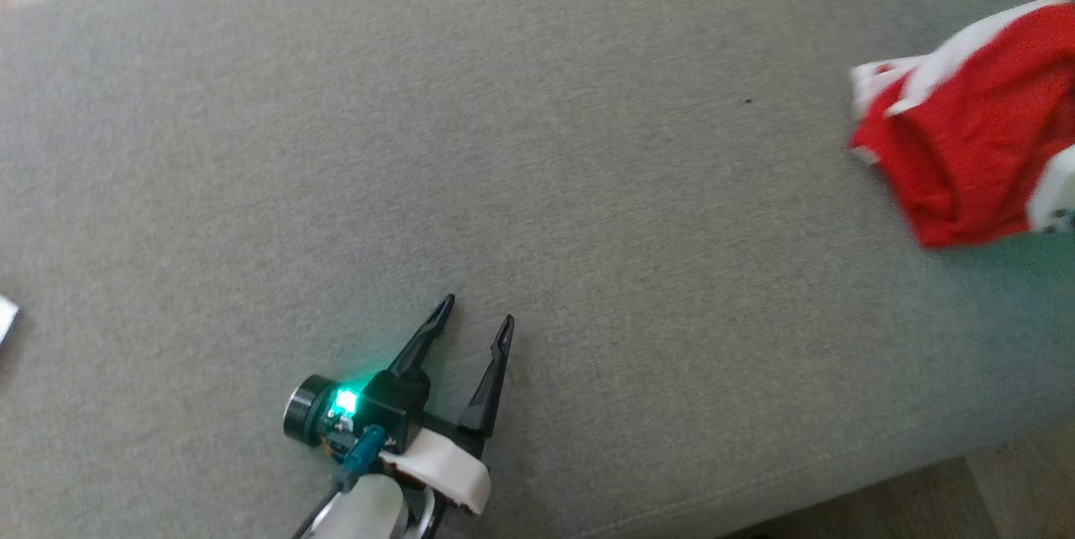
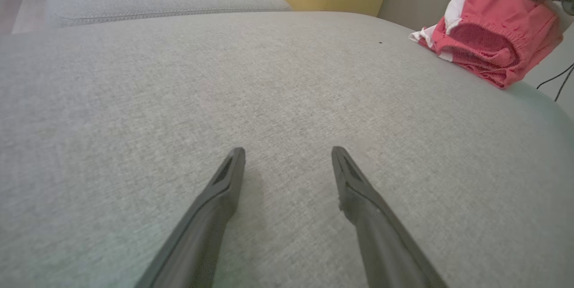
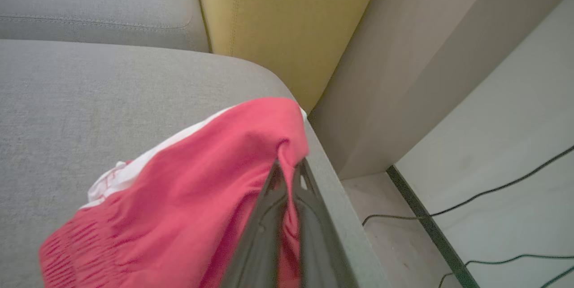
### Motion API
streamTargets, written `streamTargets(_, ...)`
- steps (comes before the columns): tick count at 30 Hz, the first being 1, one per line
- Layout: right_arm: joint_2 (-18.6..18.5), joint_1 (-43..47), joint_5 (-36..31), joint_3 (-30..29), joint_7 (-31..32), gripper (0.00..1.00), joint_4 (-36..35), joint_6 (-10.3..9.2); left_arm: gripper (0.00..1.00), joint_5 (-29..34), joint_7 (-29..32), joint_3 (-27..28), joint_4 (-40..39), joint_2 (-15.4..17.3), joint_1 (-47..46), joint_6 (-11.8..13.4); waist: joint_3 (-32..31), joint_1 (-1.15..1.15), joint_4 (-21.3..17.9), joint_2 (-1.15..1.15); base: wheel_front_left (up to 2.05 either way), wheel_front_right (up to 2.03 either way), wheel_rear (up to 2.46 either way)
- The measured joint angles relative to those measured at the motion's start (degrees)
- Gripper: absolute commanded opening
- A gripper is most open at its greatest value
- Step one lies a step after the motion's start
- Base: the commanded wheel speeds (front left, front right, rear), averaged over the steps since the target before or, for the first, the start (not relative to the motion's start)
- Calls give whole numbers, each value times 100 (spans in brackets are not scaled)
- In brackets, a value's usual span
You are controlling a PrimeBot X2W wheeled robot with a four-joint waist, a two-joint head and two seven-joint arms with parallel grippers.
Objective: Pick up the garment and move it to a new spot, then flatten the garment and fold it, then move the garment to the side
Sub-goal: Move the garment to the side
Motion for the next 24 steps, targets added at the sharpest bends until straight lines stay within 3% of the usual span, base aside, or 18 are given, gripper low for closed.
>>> streamTargets(5,-112,-146,-467,-578,0,0,80,0,100,92,-20,57,-76,-11,-44,1,163,0,93,0,0,0,0)
streamTargets(6,-103,-160,-535,-699,-1,30,79,0,100,108,-25,81,-77,-13,-54,3,179,0,95,0,0,0,0)
streamTargets(7,-99,-174,-595,-812,-1,100,78,0,100,109,-25,104,-77,-14,-71,10,189,0,93,0,0,0,0)
streamTargets(12,101,-197,-766,-1316,-10,100,-160,0,100,109,-25,191,-88,-15,-102,86,189,-1,80,0,0,0,0)
streamTargets(14,489,-195,-783,-1354,-11,100,-736,0,100,108,-24,360,-108,-14,-103,127,135,-1,83,0,0,0,0)
streamTargets(17,965,-150,-700,-1303,-24,100,-1373,0,100,102,-24,526,-125,-10,-102,162,49,-1,102,0,0,0,0)
streamTargets(24,1624,631,-196,-868,-26,100,-2371,0,100,20,-24,832,-208,-14,-90,265,-177,-1,264,0,0,0,0)
